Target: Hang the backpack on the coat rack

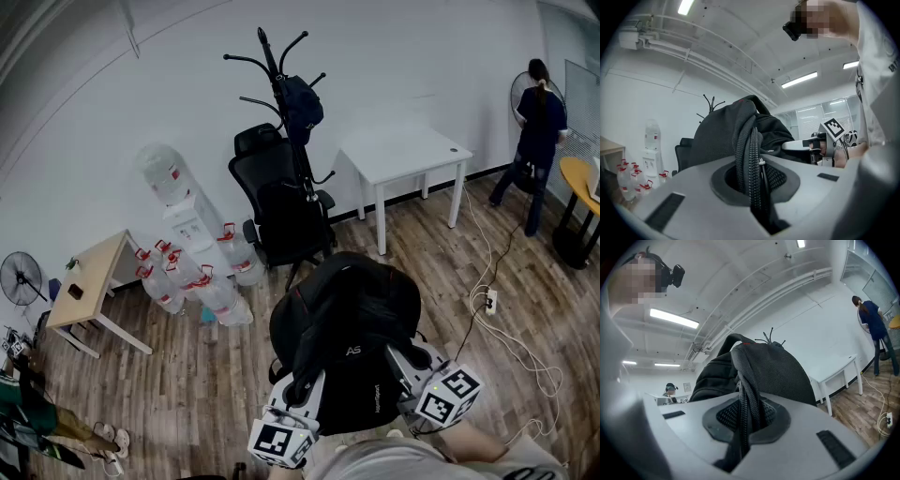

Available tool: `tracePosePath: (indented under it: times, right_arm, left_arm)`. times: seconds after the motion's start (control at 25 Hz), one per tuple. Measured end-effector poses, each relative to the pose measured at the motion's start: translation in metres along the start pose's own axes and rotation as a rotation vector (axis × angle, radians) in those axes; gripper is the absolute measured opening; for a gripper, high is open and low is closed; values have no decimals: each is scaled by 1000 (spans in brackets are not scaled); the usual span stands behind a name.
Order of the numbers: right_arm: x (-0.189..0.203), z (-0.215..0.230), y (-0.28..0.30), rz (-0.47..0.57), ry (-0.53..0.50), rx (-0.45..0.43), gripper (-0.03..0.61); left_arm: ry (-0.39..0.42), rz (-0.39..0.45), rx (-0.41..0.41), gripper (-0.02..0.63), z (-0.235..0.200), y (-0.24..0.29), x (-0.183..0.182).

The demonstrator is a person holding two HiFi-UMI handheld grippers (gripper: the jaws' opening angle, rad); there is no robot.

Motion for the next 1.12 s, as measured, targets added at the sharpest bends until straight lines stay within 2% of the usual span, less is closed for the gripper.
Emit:
tracePosePath:
  times: [0.72,1.12]
  right_arm:
    - [-11,51,-11,-33,0,-15,31]
    - [-15,80,13,-64,-12,-36,31]
  left_arm:
    - [-26,-33,-54,38,27,45,12]
    - [-22,-31,-76,38,15,75,21]
Point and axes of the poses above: the fingertips, and each gripper's own axes: y forward along the fingers, z to its right, x out of its underside, the point moved 2 cm from there along -y, backward along the fingers, and after that the axes turned 2 degrees about -z, right-handed, at the moved point
